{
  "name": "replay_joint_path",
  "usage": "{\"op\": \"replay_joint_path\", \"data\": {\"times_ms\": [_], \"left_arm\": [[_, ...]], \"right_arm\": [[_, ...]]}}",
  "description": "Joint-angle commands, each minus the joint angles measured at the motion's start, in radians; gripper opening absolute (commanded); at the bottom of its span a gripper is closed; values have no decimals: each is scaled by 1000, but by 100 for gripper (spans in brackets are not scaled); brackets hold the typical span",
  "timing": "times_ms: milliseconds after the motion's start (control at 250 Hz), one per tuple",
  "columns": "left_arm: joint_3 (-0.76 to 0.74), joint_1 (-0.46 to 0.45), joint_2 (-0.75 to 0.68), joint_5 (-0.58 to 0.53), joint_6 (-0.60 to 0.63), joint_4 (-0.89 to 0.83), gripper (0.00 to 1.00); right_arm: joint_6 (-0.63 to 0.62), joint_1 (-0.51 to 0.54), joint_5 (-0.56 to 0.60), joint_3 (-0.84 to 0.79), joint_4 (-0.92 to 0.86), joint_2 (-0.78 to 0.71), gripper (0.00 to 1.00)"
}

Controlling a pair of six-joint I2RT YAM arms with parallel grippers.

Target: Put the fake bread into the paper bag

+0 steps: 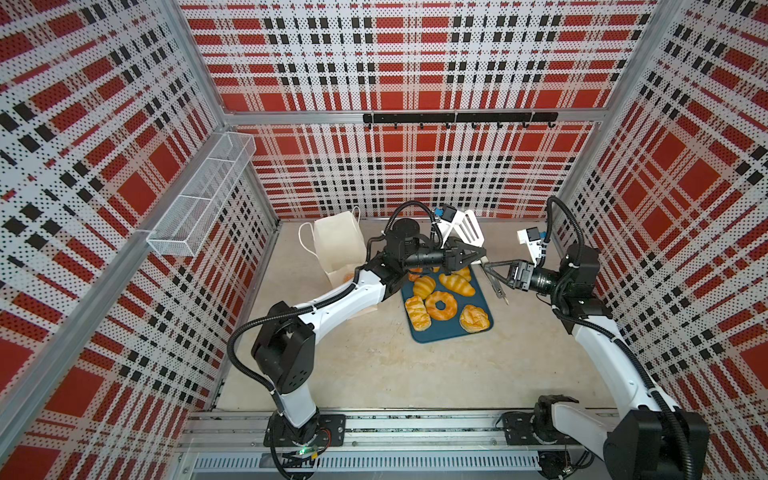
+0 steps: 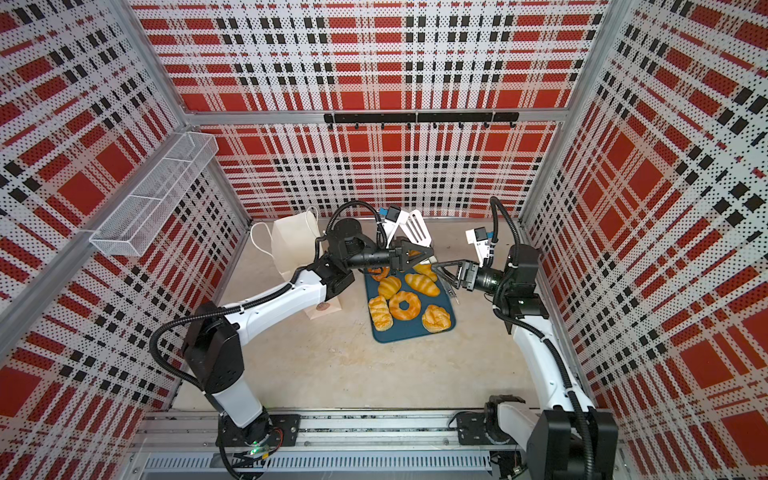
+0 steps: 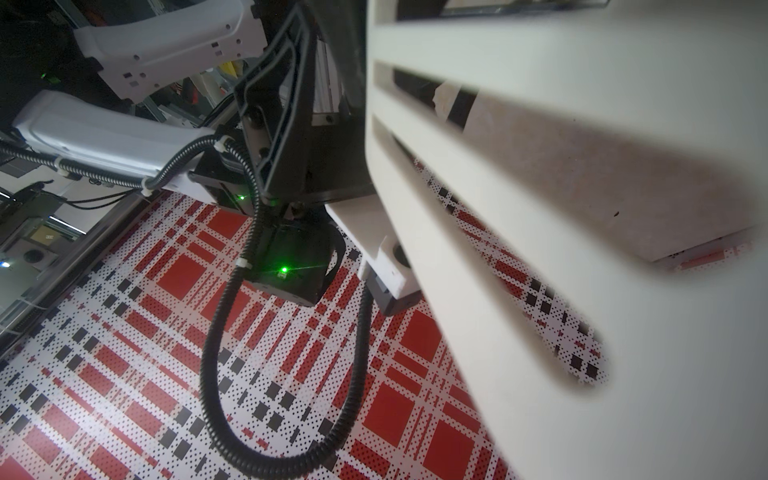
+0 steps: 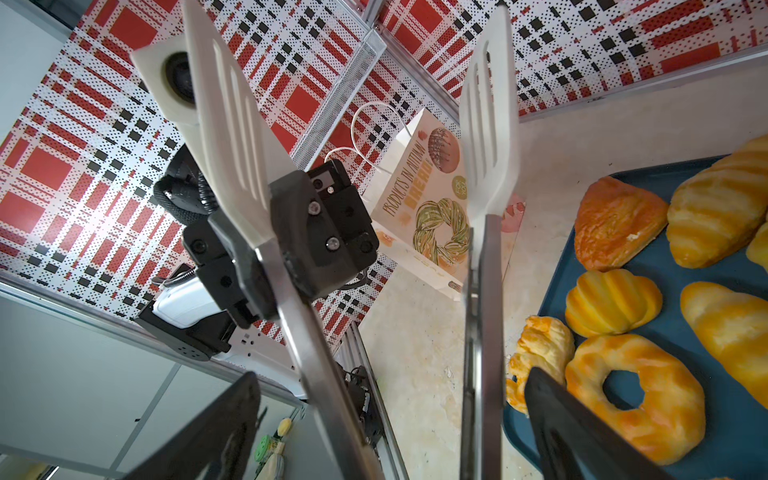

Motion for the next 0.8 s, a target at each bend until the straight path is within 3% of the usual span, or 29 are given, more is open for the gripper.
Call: {"op": "replay_joint_path", "data": {"times_ms": [0, 796], "left_arm": [[16, -8, -3, 2, 10, 56, 12], [38, -40, 16, 3, 2, 57, 12]], "right_arm": [[-3, 20, -5, 6, 49, 16, 97], [48, 65, 14, 13, 151, 61, 93]]}}
